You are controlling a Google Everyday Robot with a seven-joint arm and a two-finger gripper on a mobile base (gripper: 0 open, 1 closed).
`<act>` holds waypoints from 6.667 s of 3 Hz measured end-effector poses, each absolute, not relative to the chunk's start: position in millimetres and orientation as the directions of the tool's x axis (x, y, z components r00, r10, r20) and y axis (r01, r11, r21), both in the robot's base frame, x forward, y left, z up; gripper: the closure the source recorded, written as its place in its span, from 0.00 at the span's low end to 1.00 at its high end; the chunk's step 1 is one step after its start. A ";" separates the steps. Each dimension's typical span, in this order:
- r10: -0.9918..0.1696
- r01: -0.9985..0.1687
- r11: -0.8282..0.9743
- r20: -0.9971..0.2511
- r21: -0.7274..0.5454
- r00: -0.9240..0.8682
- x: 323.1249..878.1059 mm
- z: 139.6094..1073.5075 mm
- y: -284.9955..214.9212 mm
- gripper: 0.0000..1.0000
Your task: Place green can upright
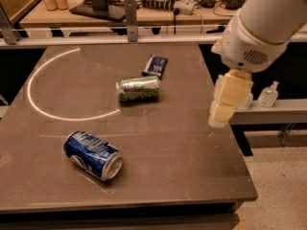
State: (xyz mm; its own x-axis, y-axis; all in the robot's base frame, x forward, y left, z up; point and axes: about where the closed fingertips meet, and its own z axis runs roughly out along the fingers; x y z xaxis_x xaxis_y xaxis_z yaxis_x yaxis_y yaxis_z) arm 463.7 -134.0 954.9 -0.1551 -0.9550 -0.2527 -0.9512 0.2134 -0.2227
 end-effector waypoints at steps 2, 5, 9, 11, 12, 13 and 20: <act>-0.944 -0.981 0.119 -0.324 -0.152 -0.064 504.8 932.0 -56.7 0.00; -0.933 -0.983 -0.152 -0.314 -0.108 0.179 530.3 890.9 34.3 0.00; -0.957 -0.975 -0.187 -0.202 -0.124 0.209 583.6 849.5 48.2 0.24; -0.984 -0.984 -0.164 -0.054 -0.065 0.168 571.1 859.8 55.1 0.70; -0.971 -0.984 -0.151 -0.171 -0.095 0.166 561.3 894.1 59.6 0.93; -0.908 -0.993 -0.069 -0.406 -0.091 0.101 551.1 905.2 50.8 1.00; -0.093 -1.000 0.014 -0.996 -0.006 0.004 516.4 898.3 -33.1 0.28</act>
Offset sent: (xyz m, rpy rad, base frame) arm 0.0564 0.1008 -0.0324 0.1092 0.0923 0.1559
